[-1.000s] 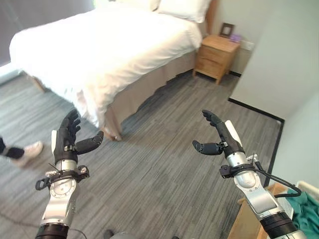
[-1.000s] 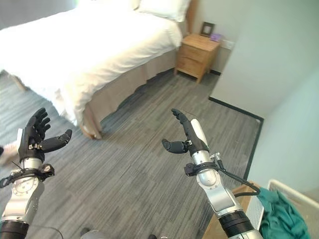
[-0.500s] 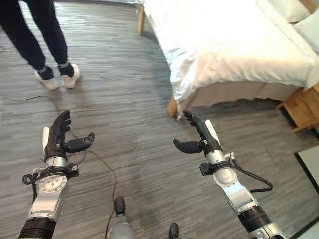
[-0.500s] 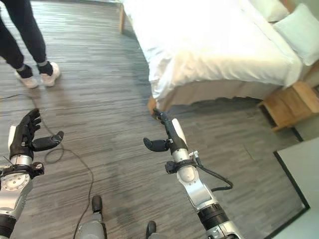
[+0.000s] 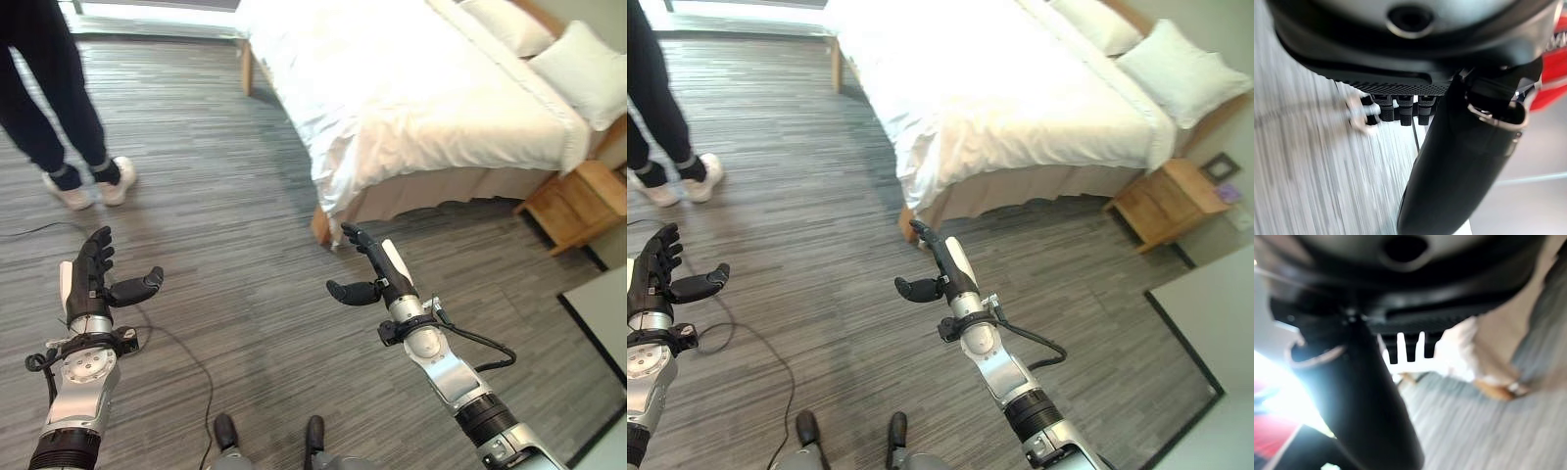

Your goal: Pick up bed clothes into laundry basket.

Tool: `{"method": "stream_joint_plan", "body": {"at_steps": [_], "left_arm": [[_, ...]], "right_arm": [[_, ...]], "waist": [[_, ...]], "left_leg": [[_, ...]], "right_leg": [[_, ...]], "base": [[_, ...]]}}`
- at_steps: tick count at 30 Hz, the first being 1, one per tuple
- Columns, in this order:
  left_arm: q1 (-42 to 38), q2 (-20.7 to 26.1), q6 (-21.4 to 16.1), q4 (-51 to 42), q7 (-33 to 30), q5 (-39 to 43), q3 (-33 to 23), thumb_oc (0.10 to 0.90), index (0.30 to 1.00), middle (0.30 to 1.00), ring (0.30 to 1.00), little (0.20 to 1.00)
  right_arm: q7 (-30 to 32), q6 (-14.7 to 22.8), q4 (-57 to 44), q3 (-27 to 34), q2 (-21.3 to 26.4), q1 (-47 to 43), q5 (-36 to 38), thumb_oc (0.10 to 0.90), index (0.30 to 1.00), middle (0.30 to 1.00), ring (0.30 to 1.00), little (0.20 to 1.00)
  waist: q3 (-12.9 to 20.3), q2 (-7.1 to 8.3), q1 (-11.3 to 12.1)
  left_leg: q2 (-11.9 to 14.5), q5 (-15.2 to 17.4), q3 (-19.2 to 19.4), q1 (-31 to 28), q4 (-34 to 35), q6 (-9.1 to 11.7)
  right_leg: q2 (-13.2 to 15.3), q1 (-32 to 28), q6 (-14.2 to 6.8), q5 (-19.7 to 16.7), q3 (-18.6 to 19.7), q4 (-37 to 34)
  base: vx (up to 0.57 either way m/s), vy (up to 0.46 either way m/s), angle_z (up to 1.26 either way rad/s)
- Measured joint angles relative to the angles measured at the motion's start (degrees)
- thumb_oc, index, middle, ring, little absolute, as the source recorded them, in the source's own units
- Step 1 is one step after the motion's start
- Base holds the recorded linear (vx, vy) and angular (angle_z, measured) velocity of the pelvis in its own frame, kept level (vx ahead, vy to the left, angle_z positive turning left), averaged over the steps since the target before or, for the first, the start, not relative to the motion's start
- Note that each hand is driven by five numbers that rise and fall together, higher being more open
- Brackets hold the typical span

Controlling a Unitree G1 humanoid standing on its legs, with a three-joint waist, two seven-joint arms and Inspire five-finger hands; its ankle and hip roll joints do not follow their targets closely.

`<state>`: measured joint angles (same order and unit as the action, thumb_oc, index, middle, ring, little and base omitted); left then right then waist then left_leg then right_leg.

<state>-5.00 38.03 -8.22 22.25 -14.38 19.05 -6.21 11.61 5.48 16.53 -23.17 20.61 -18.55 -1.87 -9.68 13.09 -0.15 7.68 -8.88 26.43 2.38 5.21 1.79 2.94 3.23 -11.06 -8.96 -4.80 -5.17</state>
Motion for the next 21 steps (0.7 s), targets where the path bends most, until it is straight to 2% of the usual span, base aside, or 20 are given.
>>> {"method": "stream_joint_plan", "body": {"at_steps": [2, 8, 11, 15, 21], "left_arm": [[-0.6, 0.0, 0.0, 0.0, 0.1, 0.0, 1.0, 0.800, 0.900, 0.900, 0.900, 0.900], [-0.9, 0.0, 0.0, 0.5, 0.1, -0.1, 1.7, 0.800, 0.900, 0.900, 0.900, 0.900], [-1.0, 0.0, 0.1, 2.2, 0.1, 0.0, 1.7, 0.800, 0.900, 0.900, 0.900, 0.900], [-1.0, 0.0, 1.1, 2.8, 0.1, 0.0, 1.5, 0.800, 0.900, 0.900, 0.900, 0.900], [-1.0, 0.0, 1.1, 2.8, 0.1, 0.0, 1.5, 0.800, 0.900, 0.900, 0.900, 0.900]], "right_arm": [[0.0, -0.1, 0.8, 0.0, 1.1, 0.0, 0.0, 0.800, 0.900, 0.900, 0.900, 0.900], [0.0, -0.7, 1.0, 0.3, 2.5, 0.0, 2.6, 0.800, 0.900, 0.900, 0.900, 0.900], [0.0, -0.7, 1.0, 0.2, 2.5, -0.1, 3.3, 0.800, 0.900, 0.900, 0.900, 0.900], [0.0, -0.7, 0.9, 0.3, 2.6, -0.4, 3.4, 0.800, 0.900, 0.900, 0.900, 0.900], [0.0, -0.7, 0.9, 0.3, 2.6, -0.4, 3.5, 0.800, 0.900, 0.900, 0.900, 0.900]], "waist": [[0.1, 0.12, -0.6], [0.0, -0.39, -0.6], [0.0, -0.93, -0.5], [0.0, -1.68, 0.8], [0.0, -1.82, 1.8]], "left_leg": [[0.8, -0.2, -0.2, -0.2, 0.0, 0.9], [3.2, -0.4, -0.2, -2.1, -0.1, 2.3], [3.5, -0.2, -0.4, -2.8, -0.1, 2.6], [3.5, 0.3, -0.7, -2.8, -0.1, 3.2], [3.5, 0.3, -1.3, -2.4, 0.0, 3.4]], "right_leg": [[-0.8, -0.3, 0.2, -0.1, -0.3, 0.0], [-3.6, -2.0, 0.4, -0.3, -1.5, 0.0], [-3.8, -2.6, 0.6, -0.1, -2.0, 0.0], [-3.7, -2.8, 0.9, 0.2, -2.7, 0.0], [-3.5, -2.8, 0.9, 0.4, -2.7, 0.0]], "base": [[0.02, -0.053, -0.07], [0.02, -0.041, -0.04], [0.02, -0.031, 0.05], [0.02, -0.021, 0.03], [0.00, -0.001, 0.06]]}}
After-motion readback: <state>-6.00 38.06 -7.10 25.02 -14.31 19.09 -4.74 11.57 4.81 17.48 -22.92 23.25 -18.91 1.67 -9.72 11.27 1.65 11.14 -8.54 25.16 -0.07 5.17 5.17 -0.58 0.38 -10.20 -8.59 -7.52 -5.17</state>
